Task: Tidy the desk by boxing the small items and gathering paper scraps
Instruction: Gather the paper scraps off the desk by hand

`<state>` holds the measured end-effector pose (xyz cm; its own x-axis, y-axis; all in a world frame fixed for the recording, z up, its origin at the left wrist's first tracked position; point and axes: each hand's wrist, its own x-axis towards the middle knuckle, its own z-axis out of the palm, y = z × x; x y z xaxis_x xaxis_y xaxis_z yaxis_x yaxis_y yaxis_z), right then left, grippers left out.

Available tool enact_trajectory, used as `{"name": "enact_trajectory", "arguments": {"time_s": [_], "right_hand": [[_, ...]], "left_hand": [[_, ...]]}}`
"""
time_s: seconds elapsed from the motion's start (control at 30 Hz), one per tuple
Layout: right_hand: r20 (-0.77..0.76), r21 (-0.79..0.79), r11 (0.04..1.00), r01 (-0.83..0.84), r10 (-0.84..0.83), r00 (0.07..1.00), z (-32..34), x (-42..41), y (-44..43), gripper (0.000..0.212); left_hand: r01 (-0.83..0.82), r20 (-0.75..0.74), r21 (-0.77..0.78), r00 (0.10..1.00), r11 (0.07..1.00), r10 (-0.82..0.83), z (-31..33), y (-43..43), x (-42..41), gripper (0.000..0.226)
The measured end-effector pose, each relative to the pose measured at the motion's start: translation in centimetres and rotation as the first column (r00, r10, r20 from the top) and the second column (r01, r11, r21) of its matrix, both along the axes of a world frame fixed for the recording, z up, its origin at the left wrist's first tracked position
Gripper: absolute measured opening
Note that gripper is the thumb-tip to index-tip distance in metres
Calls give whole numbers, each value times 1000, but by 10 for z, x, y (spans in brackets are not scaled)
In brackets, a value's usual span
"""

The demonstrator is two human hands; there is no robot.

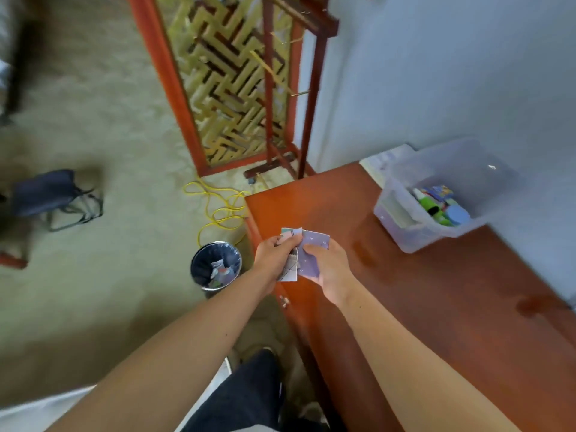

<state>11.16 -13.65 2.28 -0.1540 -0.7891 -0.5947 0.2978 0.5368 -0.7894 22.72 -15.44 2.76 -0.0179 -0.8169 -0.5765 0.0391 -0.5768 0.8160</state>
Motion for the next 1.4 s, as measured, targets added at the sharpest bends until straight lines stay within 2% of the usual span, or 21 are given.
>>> {"name": "enact_trajectory", "arguments": {"time_s": [0.07,0.17,0.3,0.37,0.43,0.63,0.7,0.83,1.0,1.1,1.2,1.4], "right_hand": [[9,31,998,-50,49,999,-6,22,-15,36],[21,66,989,-135,134,991,-14,59,-47,23],[-30,121,970,-212,217,976,-46,110,-99,44],[-16,166,949,-269,275,961,-58,135,-123,37],[3,196,930,-311,317,948,-70,159,-149,22],[13,269,884,-383,395,919,-143,228,-219,27],[7,306,867,-393,411,912,-177,241,-237,29],[-31,391,838,-380,425,905,-250,255,-257,49],[7,527,776,-347,404,915,-335,258,-267,54],[-7,573,746,-339,418,909,-381,264,-269,38],[-27,601,722,-342,446,894,-424,266,-269,43],[-57,652,684,-328,476,878,-478,267,-266,41]], "left_hand": [[-78,-16,31,997,996,78,-8,-7,23,35],[-175,-38,75,983,982,178,-22,-30,58,32],[-255,22,133,967,958,254,-54,-69,105,35],[-291,50,166,957,942,286,-71,-89,128,32],[-334,69,198,942,921,327,-86,-110,152,25],[-436,159,244,899,866,408,-153,-168,214,23],[-440,179,260,897,860,405,-184,-184,226,25],[-435,216,299,898,849,384,-253,-202,238,30],[-384,179,400,923,832,341,-330,-206,243,33],[-364,168,453,931,814,323,-377,-204,248,40],[-342,186,487,940,804,287,-421,-203,254,38],[-361,101,557,924,748,370,-476,-194,260,32]]}}
